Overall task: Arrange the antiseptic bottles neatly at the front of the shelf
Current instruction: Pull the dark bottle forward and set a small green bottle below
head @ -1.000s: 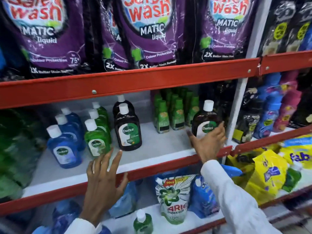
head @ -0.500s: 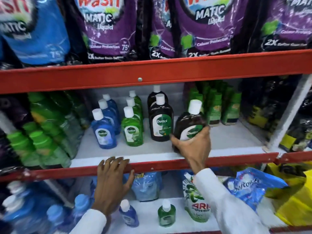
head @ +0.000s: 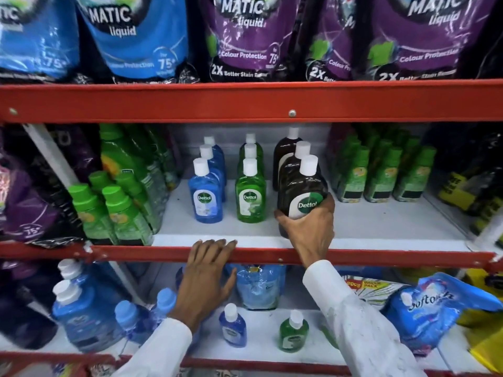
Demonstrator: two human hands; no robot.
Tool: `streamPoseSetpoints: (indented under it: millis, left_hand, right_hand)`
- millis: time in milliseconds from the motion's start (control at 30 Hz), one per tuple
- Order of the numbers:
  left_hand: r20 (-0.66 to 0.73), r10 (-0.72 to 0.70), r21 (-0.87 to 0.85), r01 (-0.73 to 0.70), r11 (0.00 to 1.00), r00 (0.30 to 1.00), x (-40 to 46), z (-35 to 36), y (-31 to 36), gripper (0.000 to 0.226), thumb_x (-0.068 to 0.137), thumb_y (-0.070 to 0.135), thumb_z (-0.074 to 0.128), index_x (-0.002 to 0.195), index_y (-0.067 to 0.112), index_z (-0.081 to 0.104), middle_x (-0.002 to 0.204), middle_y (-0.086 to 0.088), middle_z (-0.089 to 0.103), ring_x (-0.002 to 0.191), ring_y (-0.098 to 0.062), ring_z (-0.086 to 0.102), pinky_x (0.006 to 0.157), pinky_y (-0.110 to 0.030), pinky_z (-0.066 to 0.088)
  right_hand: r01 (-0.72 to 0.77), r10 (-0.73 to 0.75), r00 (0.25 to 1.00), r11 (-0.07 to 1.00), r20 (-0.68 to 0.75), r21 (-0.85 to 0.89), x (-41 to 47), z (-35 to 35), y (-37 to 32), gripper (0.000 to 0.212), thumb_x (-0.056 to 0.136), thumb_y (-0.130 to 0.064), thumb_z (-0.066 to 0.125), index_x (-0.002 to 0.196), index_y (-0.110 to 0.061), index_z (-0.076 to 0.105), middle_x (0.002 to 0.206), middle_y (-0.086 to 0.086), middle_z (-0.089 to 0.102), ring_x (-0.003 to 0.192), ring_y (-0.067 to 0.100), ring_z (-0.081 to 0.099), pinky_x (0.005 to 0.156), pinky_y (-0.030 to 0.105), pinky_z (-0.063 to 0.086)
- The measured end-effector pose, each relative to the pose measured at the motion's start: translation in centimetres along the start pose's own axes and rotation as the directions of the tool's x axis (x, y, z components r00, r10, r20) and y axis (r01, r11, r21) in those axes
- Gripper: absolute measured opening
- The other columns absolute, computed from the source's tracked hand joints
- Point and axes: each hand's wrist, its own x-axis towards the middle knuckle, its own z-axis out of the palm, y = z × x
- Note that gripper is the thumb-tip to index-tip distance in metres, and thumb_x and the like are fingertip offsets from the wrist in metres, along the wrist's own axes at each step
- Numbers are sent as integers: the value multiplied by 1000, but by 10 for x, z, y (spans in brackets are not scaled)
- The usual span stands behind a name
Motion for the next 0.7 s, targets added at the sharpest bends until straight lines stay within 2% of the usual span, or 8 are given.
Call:
streamPoseSetpoints:
  millis: [67, 133, 200, 300, 400, 500, 600, 700]
  left_hand:
    - [9, 10, 8, -10, 1000, 1000, -1, 1, -2, 58, 87, 47, 47, 141, 26, 45, 130, -1, 61, 120, -23, 52, 116, -45, 28]
    - [12, 30, 22, -30, 999, 999, -2, 1, -4, 60, 87, 47, 46, 143, 25, 43, 132, -2, 59, 122, -24, 51, 117, -46, 27]
    - [20, 50, 38, -50, 998, 999, -3, 2, -6, 62, 88, 47, 45, 145, 24, 40, 136, -4, 57, 126, -26, 49, 119, -48, 27]
    - [29, 57, 46, -59, 997, 998, -4, 3, -7, 65, 87, 46, 46, 147, 22, 37, 139, -7, 54, 130, -29, 46, 121, -51, 26]
    - [25, 55, 18, -55, 998, 998, -5, 6, -7, 67, 86, 43, 53, 147, 22, 35, 139, -7, 53, 131, -29, 44, 122, -51, 23]
    - [28, 60, 15, -60, 998, 998, -6, 7, -7, 70, 86, 39, 60, 148, 22, 34, 138, -8, 52, 131, -30, 42, 122, -51, 22]
    - [48, 74, 24, -75, 997, 996, -6, 5, -9, 71, 86, 38, 60, 149, 23, 31, 142, -8, 50, 134, -30, 40, 123, -51, 20]
    - [73, 91, 48, -94, 994, 993, -6, 0, -13, 74, 85, 36, 61, 150, 26, 29, 145, -8, 48, 138, -31, 39, 124, -52, 19]
  right_hand:
    - [40, -40, 999, 999, -3, -8, -3, -3, 6, 125, 43, -65, 84, 141, -11, 28, 133, 14, 50, 123, 34, 50, 97, 48, 50]
    - [112, -111, 993, 994, -32, 7, -15, -14, 17, 122, 53, -66, 81, 144, -10, 25, 138, 14, 44, 129, 30, 42, 106, 42, 42]
    - [200, -192, 977, 977, -96, 77, -40, -27, 40, 100, 67, -54, 80, 143, -10, 31, 137, 11, 46, 127, 27, 43, 109, 40, 39]
    - [255, -232, 958, 958, -168, 131, -95, -40, 95, 65, 78, -31, 73, 132, -6, 45, 123, 11, 52, 115, 30, 52, 98, 50, 45]
    - [153, -149, 987, 986, -63, 67, -144, -35, 146, 61, 74, -32, 69, 126, -9, 47, 118, 12, 54, 109, 31, 52, 92, 53, 46]
    - [-6, 14, 995, 997, 103, -79, -169, -16, 171, 82, 66, -41, 78, 133, -9, 42, 127, 14, 52, 118, 32, 50, 98, 51, 45]
    - [-190, 235, 947, 960, 220, -208, -179, 7, 182, 112, 53, -54, 86, 140, -9, 32, 138, 17, 49, 127, 36, 46, 105, 49, 43]
    - [-310, 366, 891, 923, 270, -227, -179, 26, 189, 114, 52, -48, 90, 142, -11, 32, 138, 14, 53, 125, 35, 51, 104, 47, 45]
